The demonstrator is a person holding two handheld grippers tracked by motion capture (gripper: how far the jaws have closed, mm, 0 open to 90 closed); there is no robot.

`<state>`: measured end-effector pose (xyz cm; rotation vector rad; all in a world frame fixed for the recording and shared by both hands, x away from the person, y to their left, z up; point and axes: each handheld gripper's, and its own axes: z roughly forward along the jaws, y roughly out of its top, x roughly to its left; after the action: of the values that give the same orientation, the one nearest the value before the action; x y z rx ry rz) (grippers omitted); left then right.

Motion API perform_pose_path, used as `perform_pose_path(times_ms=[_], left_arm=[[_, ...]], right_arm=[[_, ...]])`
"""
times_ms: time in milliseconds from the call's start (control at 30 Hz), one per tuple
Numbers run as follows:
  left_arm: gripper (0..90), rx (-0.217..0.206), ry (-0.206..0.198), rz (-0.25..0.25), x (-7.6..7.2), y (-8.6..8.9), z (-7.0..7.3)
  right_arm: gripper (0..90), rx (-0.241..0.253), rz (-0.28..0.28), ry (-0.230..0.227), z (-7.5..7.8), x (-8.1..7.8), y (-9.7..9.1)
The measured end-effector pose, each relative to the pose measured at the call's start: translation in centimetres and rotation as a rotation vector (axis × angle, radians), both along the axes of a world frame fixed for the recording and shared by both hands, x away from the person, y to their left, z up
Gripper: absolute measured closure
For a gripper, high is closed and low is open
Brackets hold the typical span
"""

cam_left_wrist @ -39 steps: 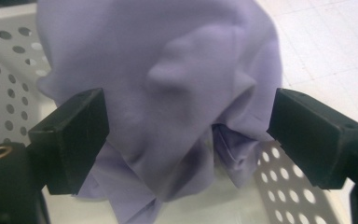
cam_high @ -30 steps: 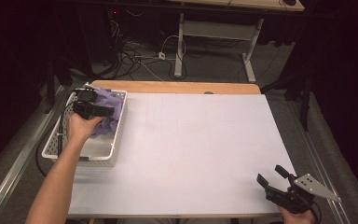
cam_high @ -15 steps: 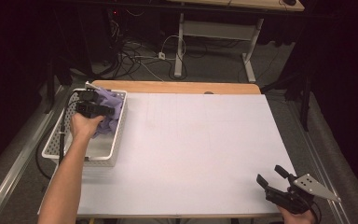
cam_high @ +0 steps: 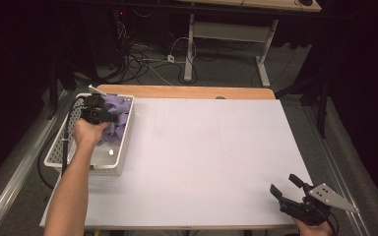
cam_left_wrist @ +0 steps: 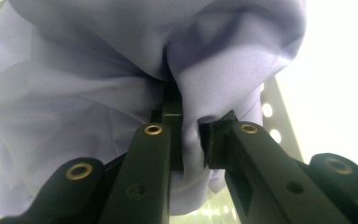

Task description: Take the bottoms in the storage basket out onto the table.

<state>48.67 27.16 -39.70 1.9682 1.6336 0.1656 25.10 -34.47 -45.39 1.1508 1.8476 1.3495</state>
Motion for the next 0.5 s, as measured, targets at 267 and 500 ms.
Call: perform_pose_path(times_ms=[267,500], left_arm=[[81.8,0.019,-0.065,-0.007,-1.7,0.6,2.1],[82.0,0.026,-0.082,-0.007,-2.2,1.0,3.1]], right_arm=[[20.6,0.002,0.015,0.005,0.0,0.0,0.0],[20.6,-0.002,0.021,0.007,0.0,0.2,0.1]])
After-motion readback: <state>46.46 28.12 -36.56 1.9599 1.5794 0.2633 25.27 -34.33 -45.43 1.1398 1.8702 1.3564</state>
